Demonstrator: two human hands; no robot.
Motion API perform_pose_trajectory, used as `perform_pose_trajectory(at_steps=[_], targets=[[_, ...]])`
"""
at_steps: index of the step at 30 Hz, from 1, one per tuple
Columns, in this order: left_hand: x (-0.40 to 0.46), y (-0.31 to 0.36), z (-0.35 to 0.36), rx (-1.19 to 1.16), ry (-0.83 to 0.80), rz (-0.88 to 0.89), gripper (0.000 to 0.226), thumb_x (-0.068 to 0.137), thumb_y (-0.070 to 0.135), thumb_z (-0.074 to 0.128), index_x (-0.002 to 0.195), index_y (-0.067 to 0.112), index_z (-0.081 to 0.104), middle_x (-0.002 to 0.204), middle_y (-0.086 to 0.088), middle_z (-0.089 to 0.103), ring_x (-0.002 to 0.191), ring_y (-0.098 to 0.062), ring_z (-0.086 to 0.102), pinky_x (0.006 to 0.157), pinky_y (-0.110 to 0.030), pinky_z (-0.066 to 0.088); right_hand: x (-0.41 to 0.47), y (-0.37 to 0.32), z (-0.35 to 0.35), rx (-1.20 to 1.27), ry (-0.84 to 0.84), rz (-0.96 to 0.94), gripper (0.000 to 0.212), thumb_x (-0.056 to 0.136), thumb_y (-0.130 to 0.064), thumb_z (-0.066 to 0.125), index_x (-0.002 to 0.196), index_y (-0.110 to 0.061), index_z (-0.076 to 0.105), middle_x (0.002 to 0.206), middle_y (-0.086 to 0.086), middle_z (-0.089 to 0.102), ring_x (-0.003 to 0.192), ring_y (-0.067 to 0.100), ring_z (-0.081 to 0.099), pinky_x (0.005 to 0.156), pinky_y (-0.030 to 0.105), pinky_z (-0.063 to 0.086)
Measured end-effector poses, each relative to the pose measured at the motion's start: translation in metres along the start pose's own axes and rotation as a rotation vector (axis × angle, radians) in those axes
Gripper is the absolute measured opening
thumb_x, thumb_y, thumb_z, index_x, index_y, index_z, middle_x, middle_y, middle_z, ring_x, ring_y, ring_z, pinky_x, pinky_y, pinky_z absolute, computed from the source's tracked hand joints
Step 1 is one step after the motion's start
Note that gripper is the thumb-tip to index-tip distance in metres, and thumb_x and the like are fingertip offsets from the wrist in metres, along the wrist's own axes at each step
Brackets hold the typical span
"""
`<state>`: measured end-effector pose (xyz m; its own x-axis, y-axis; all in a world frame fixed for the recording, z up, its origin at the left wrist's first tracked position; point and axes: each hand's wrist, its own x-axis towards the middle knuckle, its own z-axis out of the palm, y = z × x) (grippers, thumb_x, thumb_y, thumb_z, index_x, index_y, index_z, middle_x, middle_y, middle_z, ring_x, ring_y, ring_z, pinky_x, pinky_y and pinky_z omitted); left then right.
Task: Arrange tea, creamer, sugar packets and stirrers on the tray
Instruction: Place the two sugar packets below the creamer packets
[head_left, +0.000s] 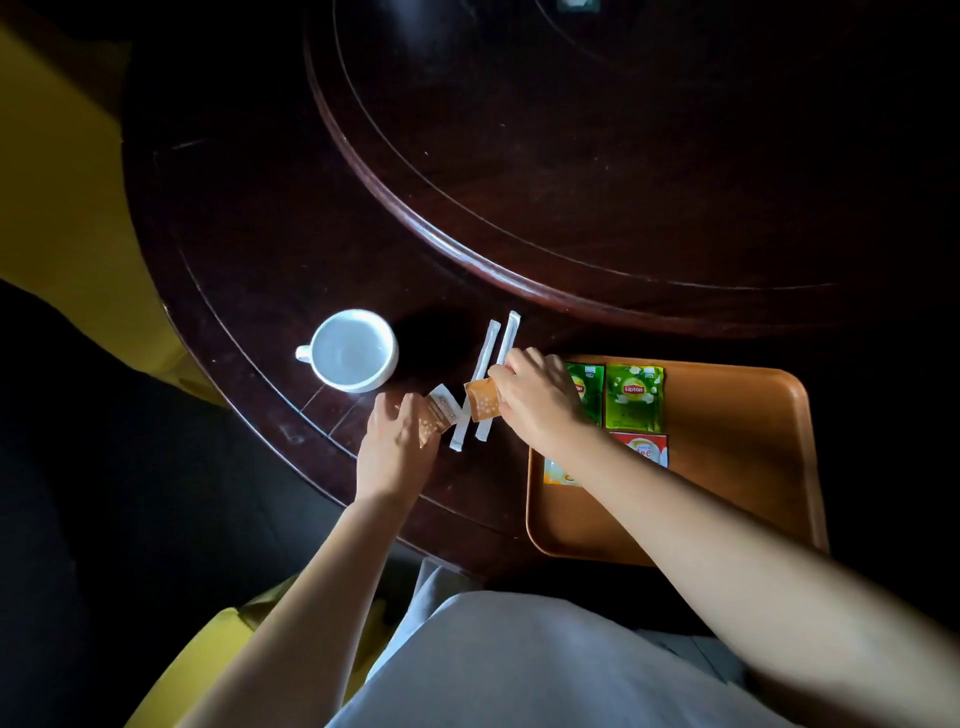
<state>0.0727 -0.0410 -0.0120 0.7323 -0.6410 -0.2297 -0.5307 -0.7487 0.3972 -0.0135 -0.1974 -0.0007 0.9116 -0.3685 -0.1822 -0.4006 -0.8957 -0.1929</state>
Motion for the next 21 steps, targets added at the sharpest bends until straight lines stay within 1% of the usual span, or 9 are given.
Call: perform_pose_trajectory(at_steps=[2, 4, 5, 9, 12, 15, 17, 19, 21], targets=[[-0.001, 0.002, 0.001, -0.082, 0.006, -0.037, 0.048, 0.079, 0.014, 0.067, 0.121, 0.004, 0.046, 0.117, -0.023, 0.047, 0.106, -0.039, 0.051, 0.083, -0.05, 0.05, 0.0, -0.002, 0.001, -0.002, 0.006, 0.001, 0.023, 0.082, -0.002, 0.054, 0.104, -0.009, 0.055, 0.108, 0.012, 0.055, 0.103, 0.032, 0.049, 0.085, 0.042, 0.039], [0.002, 0.005, 0.001, -0.135, 0.001, -0.099, 0.053, 0.078, 0.015, 0.067, 0.124, 0.004, 0.044, 0.12, -0.023, 0.047, 0.109, -0.038, 0.049, 0.088, -0.049, 0.047, -0.001, -0.004, 0.002, 0.004, 0.017, 0.009, 0.022, 0.08, 0.002, 0.054, 0.1, -0.008, 0.056, 0.105, 0.013, 0.055, 0.1, 0.032, 0.051, 0.083, 0.043, 0.039], [0.005, 0.006, -0.001, -0.161, -0.003, -0.132, 0.052, 0.077, 0.017, 0.068, 0.123, 0.004, 0.047, 0.12, -0.022, 0.048, 0.109, -0.037, 0.049, 0.088, -0.047, 0.046, -0.001, -0.005, 0.003, 0.01, 0.026, 0.011, 0.022, 0.079, 0.003, 0.055, 0.098, -0.008, 0.055, 0.104, 0.013, 0.055, 0.098, 0.033, 0.052, 0.083, 0.043, 0.04], [0.012, 0.008, -0.007, -0.188, -0.011, -0.204, 0.04, 0.072, 0.023, 0.073, 0.105, 0.005, 0.059, 0.108, -0.02, 0.055, 0.1, -0.035, 0.053, 0.083, -0.044, 0.048, -0.002, -0.005, 0.003, 0.041, 0.055, 0.01, 0.023, 0.077, 0.004, 0.058, 0.096, -0.007, 0.056, 0.101, 0.012, 0.055, 0.094, 0.032, 0.054, 0.08, 0.042, 0.042], [0.008, 0.004, -0.007, -0.225, 0.02, -0.203, 0.035, 0.072, 0.02, 0.073, 0.103, 0.005, 0.064, 0.106, -0.021, 0.057, 0.103, -0.036, 0.052, 0.087, -0.043, 0.047, -0.005, -0.005, 0.002, 0.104, 0.104, 0.002, 0.019, 0.076, 0.006, 0.06, 0.091, -0.005, 0.057, 0.096, 0.013, 0.057, 0.085, 0.032, 0.055, 0.07, 0.039, 0.043], [0.0, 0.0, -0.007, -0.269, 0.057, -0.194, 0.029, 0.077, 0.011, 0.065, 0.105, 0.007, 0.064, 0.105, -0.02, 0.062, 0.101, -0.037, 0.055, 0.087, -0.042, 0.047, -0.01, -0.003, 0.003, 0.233, 0.141, -0.01, 0.016, 0.079, 0.007, 0.055, 0.089, -0.003, 0.059, 0.094, 0.014, 0.058, 0.082, 0.031, 0.056, 0.065, 0.038, 0.046], [-0.005, 0.0, -0.009, -0.321, 0.103, -0.199, 0.024, 0.079, 0.008, 0.06, 0.102, 0.01, 0.065, 0.1, -0.016, 0.067, 0.096, -0.033, 0.059, 0.081, -0.035, 0.047, -0.014, -0.003, 0.003, 0.384, 0.175, 0.023, 0.014, 0.079, 0.007, 0.053, 0.085, -0.003, 0.06, 0.091, 0.014, 0.06, 0.079, 0.03, 0.057, 0.061, 0.035, 0.044], [-0.013, 0.002, -0.013, -0.364, 0.149, -0.2, 0.021, 0.081, 0.008, 0.058, 0.1, 0.014, 0.066, 0.098, -0.011, 0.07, 0.092, -0.027, 0.062, 0.078, -0.031, 0.045, -0.02, 0.0, 0.002, 0.534, 0.196, 0.091, 0.014, 0.078, 0.006, 0.052, 0.081, -0.005, 0.06, 0.086, 0.012, 0.062, 0.077, 0.028, 0.058, 0.06, 0.032, 0.042], [-0.023, 0.004, -0.017, -0.396, 0.186, -0.166, 0.018, 0.081, 0.008, 0.059, 0.097, 0.013, 0.067, 0.095, -0.01, 0.07, 0.089, -0.027, 0.063, 0.08, -0.035, 0.049, -0.029, 0.005, -0.001, 0.687, 0.209, 0.173, 0.015, 0.078, 0.006, 0.053, 0.078, -0.006, 0.062, 0.082, 0.01, 0.065, 0.076, 0.025, 0.059, 0.064, 0.034, 0.046]])
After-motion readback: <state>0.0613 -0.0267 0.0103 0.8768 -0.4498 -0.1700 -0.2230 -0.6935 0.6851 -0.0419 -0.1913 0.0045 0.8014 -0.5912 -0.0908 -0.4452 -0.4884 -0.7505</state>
